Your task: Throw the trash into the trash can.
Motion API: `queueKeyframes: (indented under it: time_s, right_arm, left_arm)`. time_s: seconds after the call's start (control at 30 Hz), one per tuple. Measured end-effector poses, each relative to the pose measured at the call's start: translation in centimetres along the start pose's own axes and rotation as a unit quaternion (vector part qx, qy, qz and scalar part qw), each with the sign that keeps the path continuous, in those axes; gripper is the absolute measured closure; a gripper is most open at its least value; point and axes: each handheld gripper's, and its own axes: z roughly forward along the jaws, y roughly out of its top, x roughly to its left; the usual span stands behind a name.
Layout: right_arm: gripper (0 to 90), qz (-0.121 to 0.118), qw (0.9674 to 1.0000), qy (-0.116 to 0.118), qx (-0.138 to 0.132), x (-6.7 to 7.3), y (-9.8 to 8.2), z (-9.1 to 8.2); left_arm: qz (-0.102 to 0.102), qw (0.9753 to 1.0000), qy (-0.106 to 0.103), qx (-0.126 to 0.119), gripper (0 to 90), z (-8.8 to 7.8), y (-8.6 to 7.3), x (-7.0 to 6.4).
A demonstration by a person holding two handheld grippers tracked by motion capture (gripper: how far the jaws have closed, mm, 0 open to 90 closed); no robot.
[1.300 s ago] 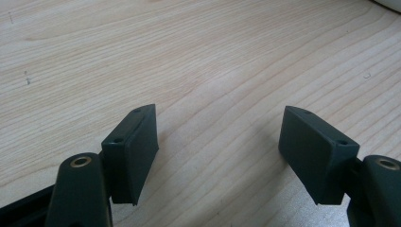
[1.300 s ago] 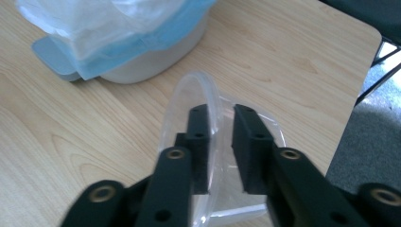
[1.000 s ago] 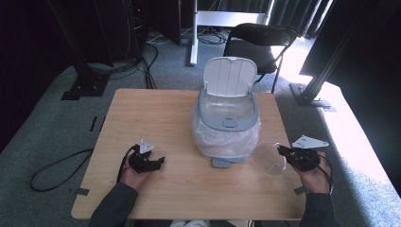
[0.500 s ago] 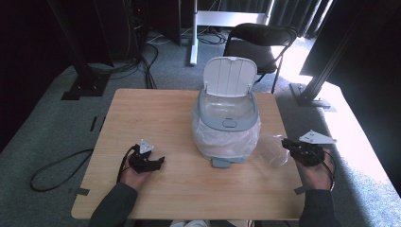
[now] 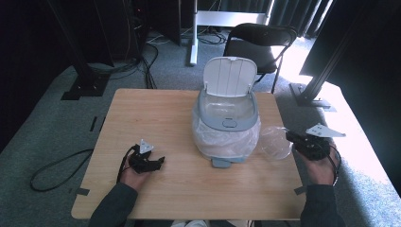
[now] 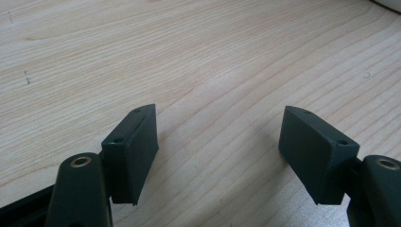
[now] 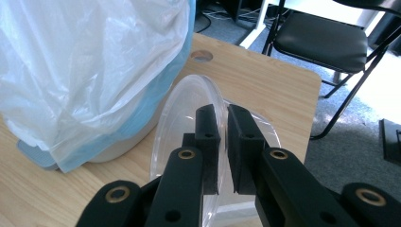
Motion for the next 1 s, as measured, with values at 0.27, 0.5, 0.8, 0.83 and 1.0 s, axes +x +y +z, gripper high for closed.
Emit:
queueKeyframes:
  time_s: [0.27,0.5,0.8,0.83,1.0]
  right_arm:
    - [83.3,0.005,1.0000,0.000,-0.005,-0.1,0.6,-0.1]
    - [83.3,0.003,0.9999,-0.003,-0.013,-0.3,1.1,-0.5]
    - [83.3,-0.001,0.9998,-0.005,-0.019,-0.3,1.9,-1.0]
    - [83.3,-0.001,0.9998,-0.005,-0.021,-0.3,2.1,-1.0]
    - [83.3,-0.001,0.9996,-0.004,-0.026,-0.3,2.5,-1.3]
  left_arm:
    - [0.000,1.0000,0.000,0.000,29.2,0.0,0.0,0.0]
    - [0.001,1.0000,0.000,0.000,29.2,0.0,0.0,0.0]
    - [0.000,1.0000,0.000,0.000,29.2,0.0,0.0,0.0]
    - [0.000,1.0000,0.000,0.000,29.2,0.0,0.0,0.0]
    - [0.000,1.0000,0.000,0.001,29.2,0.0,0.0,0.0]
